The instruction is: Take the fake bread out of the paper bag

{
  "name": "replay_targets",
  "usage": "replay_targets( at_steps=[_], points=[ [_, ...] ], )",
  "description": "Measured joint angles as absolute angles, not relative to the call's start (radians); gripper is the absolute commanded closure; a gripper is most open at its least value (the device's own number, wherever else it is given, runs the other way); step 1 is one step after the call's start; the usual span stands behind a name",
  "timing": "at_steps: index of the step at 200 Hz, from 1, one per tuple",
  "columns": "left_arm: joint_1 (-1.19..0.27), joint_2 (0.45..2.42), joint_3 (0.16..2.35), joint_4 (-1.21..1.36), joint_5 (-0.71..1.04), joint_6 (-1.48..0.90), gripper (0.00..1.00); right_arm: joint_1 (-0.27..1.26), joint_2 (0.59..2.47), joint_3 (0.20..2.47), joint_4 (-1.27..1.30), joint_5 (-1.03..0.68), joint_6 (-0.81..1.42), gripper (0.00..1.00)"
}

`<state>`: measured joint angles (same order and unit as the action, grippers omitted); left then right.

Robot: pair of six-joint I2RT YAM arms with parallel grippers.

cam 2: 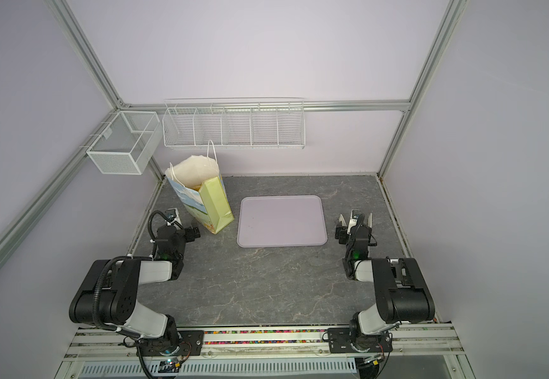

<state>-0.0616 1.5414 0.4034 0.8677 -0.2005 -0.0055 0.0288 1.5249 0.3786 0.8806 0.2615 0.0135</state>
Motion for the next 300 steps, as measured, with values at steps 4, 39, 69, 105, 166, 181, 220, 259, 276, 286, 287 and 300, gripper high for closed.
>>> replay_targets(
  at_steps=[4, 39, 69, 105, 166, 181, 220, 259, 276, 286, 287, 300],
  points=[
    [-0.062, 1.541, 0.403, 0.868, -0.2, -0.006, 0.01, 0.029, 1.525, 0.379, 0.881, 0.262, 0.014, 0.11],
    [-0.062, 1.541, 0.403, 0.868, -0.2, -0.006, 0.01, 0.029, 1.525, 0.379, 0.881, 0.262, 0.014, 0.11],
    [-0.062, 1.541, 0.403, 0.868, -0.2, -0.006, 0.01, 0.029, 1.525, 0.379, 0.881, 0.262, 0.014, 0.11],
    [-0.062, 1.541, 0.403, 0.868, -0.2, -0.006, 0.01, 0.029, 1.525, 0.379, 0.881, 0.262, 0.014, 0.11],
    [-0.062, 1.541, 0.403, 0.87, -0.201, -0.006, 0.01, 0.029, 1.525, 0.379, 0.881, 0.262, 0.014, 0.11],
    [-0.062, 1.537, 0.396, 0.876, -0.202, -0.006, 0.01, 0.029, 1.525, 0.379, 0.881, 0.262, 0.014, 0.11],
    [-0.062, 1.415, 0.366, 0.811, -0.212, -0.014, 0.0, 0.029, 1.525, 0.379, 0.881, 0.262, 0.014, 0.11],
    [-0.061, 1.173, 0.405, 0.595, -0.192, -0.065, 0.09, 0.029, 1.446, 0.418, 0.709, 0.252, 0.006, 0.11],
    [-0.061, 1.089, 0.439, 0.484, -0.153, -0.109, 0.13, 0.029, 1.365, 0.539, 0.514, 0.245, 0.007, 0.11],
    [-0.067, 1.047, 0.455, 0.428, -0.133, -0.14, 0.16, 0.029, 1.336, 0.608, 0.43, 0.245, 0.012, 0.11],
    [-0.067, 1.041, 0.456, 0.421, -0.13, -0.142, 0.16, 0.029, 1.332, 0.62, 0.418, 0.245, 0.012, 0.11],
    [-0.084, 0.991, 0.461, 0.36, -0.112, -0.178, 0.17, 0.029, 1.301, 0.714, 0.302, 0.247, 0.024, 0.11]
  ],
)
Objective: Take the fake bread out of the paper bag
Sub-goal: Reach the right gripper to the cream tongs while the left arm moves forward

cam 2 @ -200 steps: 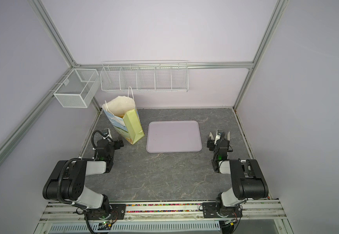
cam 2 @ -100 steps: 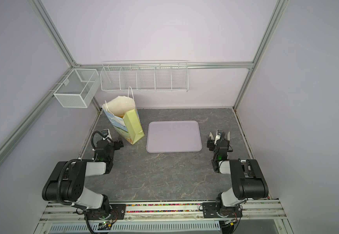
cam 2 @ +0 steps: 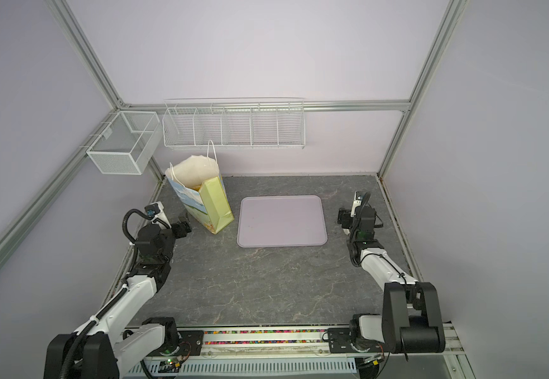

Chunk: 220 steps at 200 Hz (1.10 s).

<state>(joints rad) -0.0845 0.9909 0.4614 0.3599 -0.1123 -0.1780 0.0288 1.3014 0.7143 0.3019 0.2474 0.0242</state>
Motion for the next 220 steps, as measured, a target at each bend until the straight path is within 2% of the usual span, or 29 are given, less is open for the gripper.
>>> replay_targets(
  at_steps=[45, 72, 92, 122, 145, 171, 200, 220],
  points=[
    [-0.276, 0.88, 0.461, 0.183, -0.085, -0.236, 0.21, 0.027, 1.355, 0.966, -0.131, 0.244, 0.052, 0.09],
    [-0.418, 0.862, 0.461, 0.131, -0.081, -0.265, 0.24, 0.02, 1.38, 0.96, -0.327, 0.226, 0.068, 0.0],
    [-0.539, 0.872, 0.461, 0.112, -0.088, -0.28, 0.24, -0.001, 1.399, 0.948, -0.432, 0.196, 0.077, 0.09],
    [-0.698, 0.929, 0.466, 0.105, -0.098, -0.29, 0.24, -0.026, 1.483, 0.955, -0.515, 0.176, 0.093, 0.14],
    [-0.757, 0.982, 0.475, 0.108, -0.088, -0.303, 0.24, -0.033, 1.585, 0.996, -0.568, 0.166, 0.097, 0.24],
    [-0.774, 1.01, 0.475, 0.123, -0.076, -0.314, 0.24, -0.033, 1.683, 1.052, -0.594, 0.138, 0.097, 0.45],
    [-0.775, 1.019, 0.475, 0.134, -0.07, -0.318, 0.24, -0.036, 1.683, 1.04, -0.585, 0.112, 0.09, 0.64],
    [-0.775, 1.019, 0.475, 0.137, -0.07, -0.316, 0.24, -0.038, 1.647, 1.01, -0.574, 0.096, 0.081, 0.73]
  ],
)
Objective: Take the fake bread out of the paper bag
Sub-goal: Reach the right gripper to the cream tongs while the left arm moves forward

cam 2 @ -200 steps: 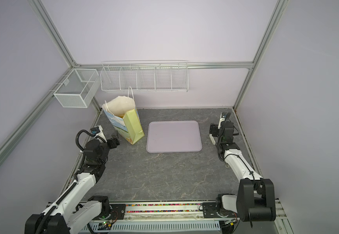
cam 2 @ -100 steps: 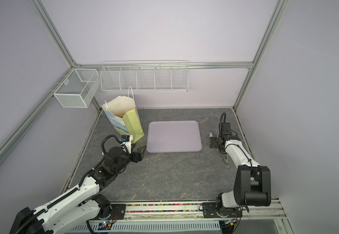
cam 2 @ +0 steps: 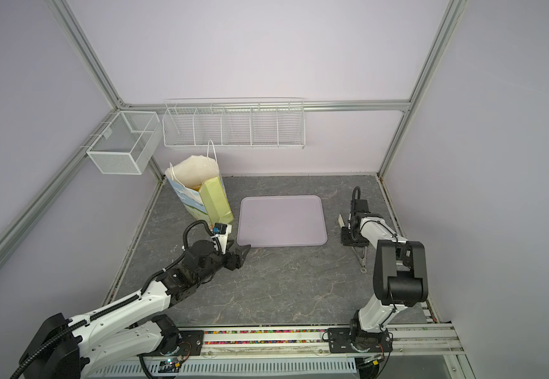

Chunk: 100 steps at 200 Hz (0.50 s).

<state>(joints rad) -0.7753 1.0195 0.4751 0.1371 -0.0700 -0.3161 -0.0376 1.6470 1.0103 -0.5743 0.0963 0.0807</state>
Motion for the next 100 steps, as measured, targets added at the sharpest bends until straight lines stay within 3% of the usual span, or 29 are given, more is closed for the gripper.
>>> replay_targets(
  at_steps=[23, 40, 60, 84, 100],
  points=[
    [-0.775, 1.019, 0.475, 0.138, -0.07, -0.308, 0.24, -0.037, 1.59, 0.978, -0.574, 0.077, 0.068, 0.83],
    [-0.775, 1.019, 0.475, 0.138, -0.07, -0.304, 0.24, -0.033, 1.554, 0.956, -0.569, 0.062, 0.066, 0.84],
    [-0.775, 1.021, 0.475, 0.145, -0.07, -0.302, 0.24, -0.022, 1.529, 0.929, -0.567, 0.055, 0.065, 0.78],
    [-0.775, 1.037, 0.476, 0.158, -0.068, -0.302, 0.24, -0.011, 1.531, 0.924, -0.568, 0.074, 0.065, 0.63],
    [-0.775, 1.051, 0.476, 0.159, -0.06, -0.302, 0.24, -0.012, 1.538, 0.926, -0.568, 0.1, 0.065, 0.61]
  ],
)
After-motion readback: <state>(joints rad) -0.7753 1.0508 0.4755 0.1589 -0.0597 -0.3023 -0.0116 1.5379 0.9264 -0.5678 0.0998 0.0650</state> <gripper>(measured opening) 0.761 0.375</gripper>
